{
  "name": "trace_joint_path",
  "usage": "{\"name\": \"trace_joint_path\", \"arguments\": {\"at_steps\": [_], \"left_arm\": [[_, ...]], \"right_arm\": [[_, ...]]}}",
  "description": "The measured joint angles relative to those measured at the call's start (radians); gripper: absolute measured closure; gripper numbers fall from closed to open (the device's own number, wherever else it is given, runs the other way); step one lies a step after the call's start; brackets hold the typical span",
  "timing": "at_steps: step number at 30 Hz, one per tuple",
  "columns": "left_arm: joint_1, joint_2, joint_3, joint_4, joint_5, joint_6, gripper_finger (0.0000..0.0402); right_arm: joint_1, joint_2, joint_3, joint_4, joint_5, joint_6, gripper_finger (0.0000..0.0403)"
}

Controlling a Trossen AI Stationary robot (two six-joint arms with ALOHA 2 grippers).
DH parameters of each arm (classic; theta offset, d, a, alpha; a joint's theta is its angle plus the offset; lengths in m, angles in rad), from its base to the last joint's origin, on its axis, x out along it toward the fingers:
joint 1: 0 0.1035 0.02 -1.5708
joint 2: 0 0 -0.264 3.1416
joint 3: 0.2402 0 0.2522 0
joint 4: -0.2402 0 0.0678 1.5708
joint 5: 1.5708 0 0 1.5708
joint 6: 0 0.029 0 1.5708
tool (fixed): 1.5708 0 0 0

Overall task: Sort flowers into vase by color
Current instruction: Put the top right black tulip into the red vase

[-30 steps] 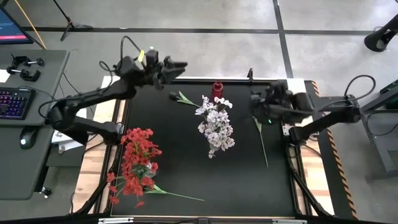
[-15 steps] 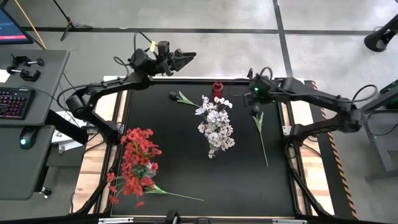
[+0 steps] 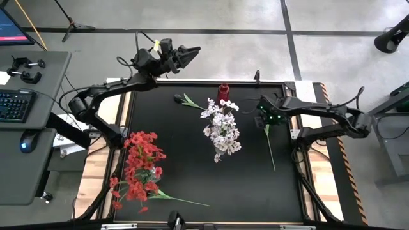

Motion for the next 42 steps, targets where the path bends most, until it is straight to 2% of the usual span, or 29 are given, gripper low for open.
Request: {"name": "trace_joint_path", "arguments": {"at_steps": [4, 9, 13, 20, 25, 31, 35, 40, 42], "left_arm": [[-0.013, 0.0, 0.0, 0.001, -0.092, -0.001, 0.0185], [-0.036, 0.0, 0.0, 0.0, -0.157, -0.007, 0.0185], [-0.042, 0.0, 0.0, 0.0, -0.166, -0.007, 0.0185], [-0.019, -0.006, 0.0, 0.0, -0.177, 0.004, 0.0185], [0.005, -0.006, 0.0, -0.001, -0.186, -0.012, 0.0185], [0.011, -0.006, 0.0, 0.0, -0.18, -0.025, 0.0185], [0.011, -0.006, 0.0, -0.001, -0.175, -0.031, 0.0185], [0.011, -0.006, 0.0, 0.006, -0.175, -0.041, 0.0185], [0.011, -0.006, 0.0, 0.029, -0.175, -0.061, 0.0185]], "right_arm": [[0.021, 0.0, -0.014, -0.005, 0.0, -0.012, 0.011], [0.076, 0.0, -0.014, -0.01, -0.021, -0.035, 0.011], [0.118, 0.001, -0.014, -0.016, -0.043, 0.002, 0.011], [0.137, 0.042, -0.014, -0.014, 0.02, 0.076, 0.0111], [0.141, 0.112, -0.014, 0.032, 0.007, 0.102, 0.0135], [0.144, 0.18, -0.008, 0.072, 0.008, 0.091, 0.0191], [0.145, 0.198, -0.008, 0.045, 0.026, 0.042, 0.0265], [0.145, 0.18, -0.006, 0.036, 0.048, -0.039, 0.0379], [0.145, 0.151, 0.002, 0.018, 0.07, -0.058, 0.0392]]}}
